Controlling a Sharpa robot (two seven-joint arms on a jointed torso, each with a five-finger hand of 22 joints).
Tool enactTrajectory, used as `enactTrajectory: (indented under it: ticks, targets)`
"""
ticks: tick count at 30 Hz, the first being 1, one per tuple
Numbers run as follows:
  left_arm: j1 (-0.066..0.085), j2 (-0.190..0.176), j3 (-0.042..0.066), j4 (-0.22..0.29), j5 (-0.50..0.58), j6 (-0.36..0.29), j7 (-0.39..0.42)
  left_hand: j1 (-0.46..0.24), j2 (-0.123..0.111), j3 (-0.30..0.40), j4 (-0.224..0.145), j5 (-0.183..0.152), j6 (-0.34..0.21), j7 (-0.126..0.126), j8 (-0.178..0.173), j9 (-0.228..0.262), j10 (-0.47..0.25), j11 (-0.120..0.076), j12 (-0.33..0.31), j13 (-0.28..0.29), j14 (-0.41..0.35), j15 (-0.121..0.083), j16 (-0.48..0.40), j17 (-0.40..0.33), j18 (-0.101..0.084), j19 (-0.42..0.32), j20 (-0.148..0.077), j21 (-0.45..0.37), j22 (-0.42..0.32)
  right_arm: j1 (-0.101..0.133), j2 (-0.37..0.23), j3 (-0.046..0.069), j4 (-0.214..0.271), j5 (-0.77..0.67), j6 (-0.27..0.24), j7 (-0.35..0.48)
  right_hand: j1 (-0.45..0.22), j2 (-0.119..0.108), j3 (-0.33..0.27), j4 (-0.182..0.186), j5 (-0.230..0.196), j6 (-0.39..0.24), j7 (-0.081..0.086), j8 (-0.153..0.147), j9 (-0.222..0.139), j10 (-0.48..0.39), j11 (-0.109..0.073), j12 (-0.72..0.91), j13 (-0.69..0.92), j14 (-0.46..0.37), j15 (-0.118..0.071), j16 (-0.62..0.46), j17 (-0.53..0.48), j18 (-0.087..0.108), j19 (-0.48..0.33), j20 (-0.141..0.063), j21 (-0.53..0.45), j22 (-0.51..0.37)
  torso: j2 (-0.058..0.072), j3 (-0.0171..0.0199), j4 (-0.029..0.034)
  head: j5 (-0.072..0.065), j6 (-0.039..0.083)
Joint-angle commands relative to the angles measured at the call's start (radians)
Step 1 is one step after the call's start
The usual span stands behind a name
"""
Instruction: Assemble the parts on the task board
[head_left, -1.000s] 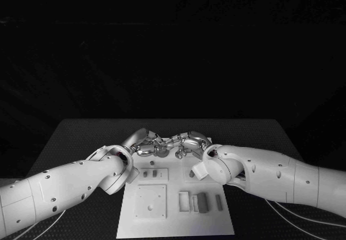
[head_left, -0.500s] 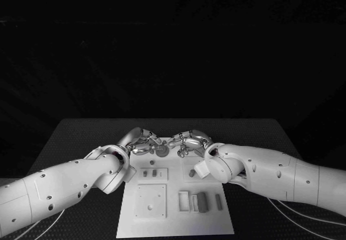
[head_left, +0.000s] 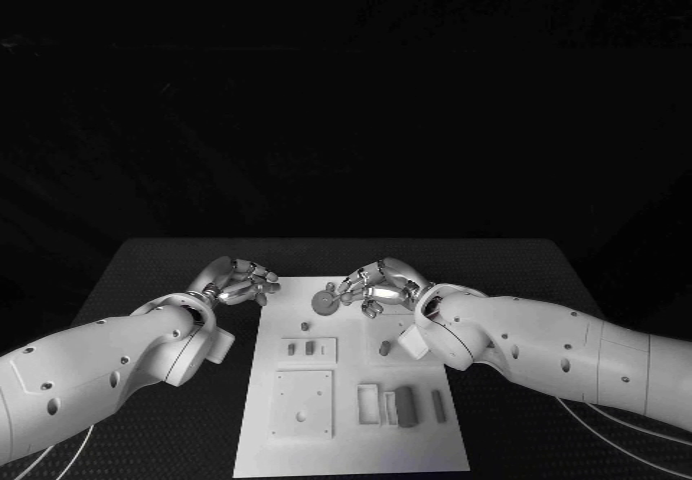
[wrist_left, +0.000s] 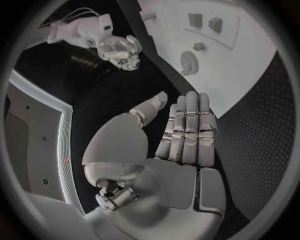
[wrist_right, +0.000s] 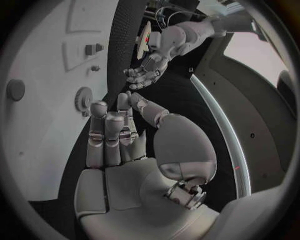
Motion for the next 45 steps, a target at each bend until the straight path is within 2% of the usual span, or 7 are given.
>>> enactTrajectory:
  ticks: [1, 7, 10, 15, 19, 29, 45]
  targets:
    - [0.001, -0.023, 0.001, 0.002, 0.366, 0.045, 0.171, -0.01, 0.014, -0.01, 0.003, 0.0, -0.006, 0.0, 0.001, -0.002, -0.01, 0.005, -0.007, 0.0, -0.006, 0.003, -0.01, 0.001, -0.014, -0.006, 0.0, -0.003, -0.003, 0.006, 0.001, 0.001, 0.029, -0.341, 0.009, 0.02, 0.012, -0.003, 0.009, 0.0, 0.003, 0.009, -0.002, 0.003, 0.008, 0.008, 0.0, 0.006, 0.001, 0.0, -0.008, 0.005, 0.001, 0.034, 0.0, -0.009, 0.006, 0.018, 0.001, 0.0005, -0.0027, 0.018, 0.006]
    - [0.011, -0.049, 0.001, -0.014, 0.398, 0.09, 0.226, -0.06, 0.012, -0.064, -0.003, -0.007, -0.009, 0.0, 0.005, -0.004, -0.018, 0.008, -0.012, 0.0, -0.013, 0.006, -0.02, 0.007, -0.013, -0.015, 0.003, -0.003, -0.011, 0.008, -0.002, 0.001, 0.082, -0.67, 0.012, -0.066, 0.022, -0.01, 0.01, 0.0, 0.003, 0.012, -0.003, 0.004, 0.01, 0.01, -0.001, 0.006, 0.004, 0.005, -0.01, 0.007, 0.002, 0.034, 0.005, -0.013, 0.011, 0.019, -0.001, -0.0032, 0.0031, 0.038, -0.001]
    - [0.013, -0.05, 0.001, -0.032, 0.409, 0.086, 0.227, -0.07, 0.013, -0.084, -0.004, -0.009, -0.012, 0.001, 0.005, -0.006, -0.021, 0.009, -0.013, 0.0, -0.015, 0.007, -0.023, 0.009, -0.012, -0.018, 0.005, -0.003, -0.014, 0.008, 0.005, 0.001, 0.102, -0.779, 0.063, -0.12, 0.025, -0.013, 0.009, 0.0, 0.003, 0.014, -0.004, 0.004, 0.012, 0.012, -0.002, 0.007, 0.005, 0.01, -0.011, 0.007, 0.002, 0.034, 0.012, -0.016, 0.016, 0.02, -0.001, -0.002, 0.0014, 0.06, -0.011]
    - [0.013, -0.05, 0.001, -0.036, 0.42, 0.094, 0.221, -0.073, 0.013, -0.094, -0.005, -0.009, -0.011, 0.0, 0.006, -0.006, -0.024, 0.01, -0.015, -0.001, -0.017, 0.008, -0.026, 0.01, -0.011, -0.02, 0.005, -0.004, -0.016, 0.008, 0.014, 0.0, 0.139, -0.955, 0.072, -0.195, 0.028, -0.016, 0.01, 0.001, 0.003, 0.016, -0.004, 0.004, 0.012, 0.013, -0.003, 0.007, 0.006, 0.014, -0.011, 0.008, 0.001, 0.034, 0.016, -0.018, 0.02, 0.021, 0.001, -0.0008, 0.0001, 0.092, -0.019]
    - [0.013, -0.046, 0.001, -0.039, 0.42, 0.096, 0.222, -0.073, 0.014, -0.096, -0.005, -0.008, -0.011, -0.001, 0.007, -0.006, -0.024, 0.01, -0.016, -0.001, -0.018, 0.009, -0.027, 0.01, -0.011, -0.021, 0.006, -0.004, -0.017, 0.008, 0.021, -0.014, 0.164, -1.054, 0.077, -0.218, 0.031, -0.02, 0.011, 0.001, 0.003, 0.018, -0.005, 0.005, 0.013, 0.015, -0.004, 0.007, 0.007, 0.018, -0.012, 0.008, 0.001, 0.034, 0.019, -0.02, 0.022, 0.021, 0.0, -0.0025, 0.0009, 0.097, -0.028]
    - [0.013, -0.04, 0.001, -0.042, 0.418, 0.102, 0.218, -0.071, 0.015, -0.099, -0.005, -0.008, -0.008, -0.002, 0.009, -0.006, -0.025, 0.011, -0.016, -0.001, -0.019, 0.009, -0.029, 0.011, -0.011, -0.023, 0.006, -0.004, -0.018, 0.008, 0.034, -0.05, 0.193, -1.207, 0.092, -0.244, 0.034, -0.027, 0.011, 0.001, 0.003, 0.024, -0.007, 0.005, 0.014, 0.019, -0.006, 0.008, 0.009, 0.024, -0.014, 0.009, 0.001, 0.034, 0.023, -0.023, 0.027, 0.021, -0.001, -0.0016, -0.0012, 0.115, -0.052]
    - [0.013, -0.031, 0.001, -0.042, 0.411, 0.108, 0.209, -0.066, 0.017, -0.101, -0.005, -0.006, -0.007, -0.003, 0.01, -0.007, -0.026, 0.011, -0.017, -0.001, -0.02, 0.009, -0.03, 0.012, -0.01, -0.023, 0.006, -0.003, -0.02, 0.008, 0.057, -0.088, 0.185, -1.273, 0.134, -0.265, 0.034, -0.033, 0.012, 0.002, 0.003, 0.03, -0.009, 0.005, 0.014, 0.023, -0.007, 0.009, 0.011, 0.029, -0.016, 0.01, 0.001, 0.034, 0.027, -0.024, 0.031, 0.021, 0.0, -0.0027, 0.0019, 0.122, -0.072]
